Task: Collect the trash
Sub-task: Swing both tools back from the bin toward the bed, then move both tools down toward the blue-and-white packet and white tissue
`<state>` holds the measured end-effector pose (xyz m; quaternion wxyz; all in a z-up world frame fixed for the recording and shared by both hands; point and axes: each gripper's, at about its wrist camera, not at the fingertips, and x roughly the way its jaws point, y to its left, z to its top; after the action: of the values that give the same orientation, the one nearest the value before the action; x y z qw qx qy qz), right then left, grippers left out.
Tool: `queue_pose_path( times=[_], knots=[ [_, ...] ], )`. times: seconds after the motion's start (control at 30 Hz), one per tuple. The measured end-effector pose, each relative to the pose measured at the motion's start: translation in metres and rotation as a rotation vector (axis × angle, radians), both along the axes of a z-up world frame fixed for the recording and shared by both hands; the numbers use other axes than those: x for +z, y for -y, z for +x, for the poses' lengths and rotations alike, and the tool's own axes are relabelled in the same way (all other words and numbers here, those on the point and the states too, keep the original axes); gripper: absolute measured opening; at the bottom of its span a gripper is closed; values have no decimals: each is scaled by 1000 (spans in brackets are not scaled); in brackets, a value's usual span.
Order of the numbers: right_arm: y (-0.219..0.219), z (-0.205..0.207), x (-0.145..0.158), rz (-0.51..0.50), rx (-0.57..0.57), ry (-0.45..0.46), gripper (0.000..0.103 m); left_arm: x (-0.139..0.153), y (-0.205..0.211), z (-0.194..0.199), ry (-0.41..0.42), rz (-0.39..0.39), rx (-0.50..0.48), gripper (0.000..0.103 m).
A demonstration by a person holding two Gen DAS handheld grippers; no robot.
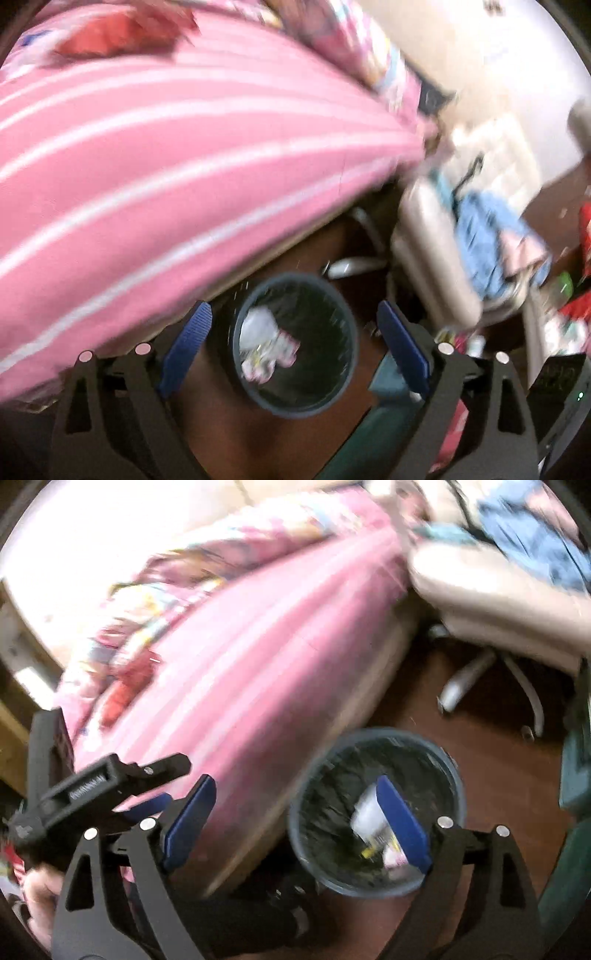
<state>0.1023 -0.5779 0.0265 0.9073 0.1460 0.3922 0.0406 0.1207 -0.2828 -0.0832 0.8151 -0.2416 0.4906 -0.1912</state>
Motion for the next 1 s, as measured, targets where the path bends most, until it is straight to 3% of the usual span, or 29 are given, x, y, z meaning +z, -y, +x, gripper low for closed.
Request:
queue_pose_path(
  times=[0.1,0.3,0.5,0.67,0.8,1.0],
  knots=[
    [-32,0,26,-7,66,75,91,33,-48,-8,78,-137,103,89],
    [-97,7,60,-5,192,152,92,79,-125,-19,199,-240,191,91],
    [-164,24,79,31,299,165,93,95,-193,-27,256,-210,270,92],
    [-224,40,80,59,390,128,93,80,-253,-29,269,-108,351,92],
    [-273,55,71,96,438,68,93,62,-300,-28,249,-88,410,92],
    [-347,77,27,43,531,18,94,47,-360,-1,223,-64,476,92]
  ],
)
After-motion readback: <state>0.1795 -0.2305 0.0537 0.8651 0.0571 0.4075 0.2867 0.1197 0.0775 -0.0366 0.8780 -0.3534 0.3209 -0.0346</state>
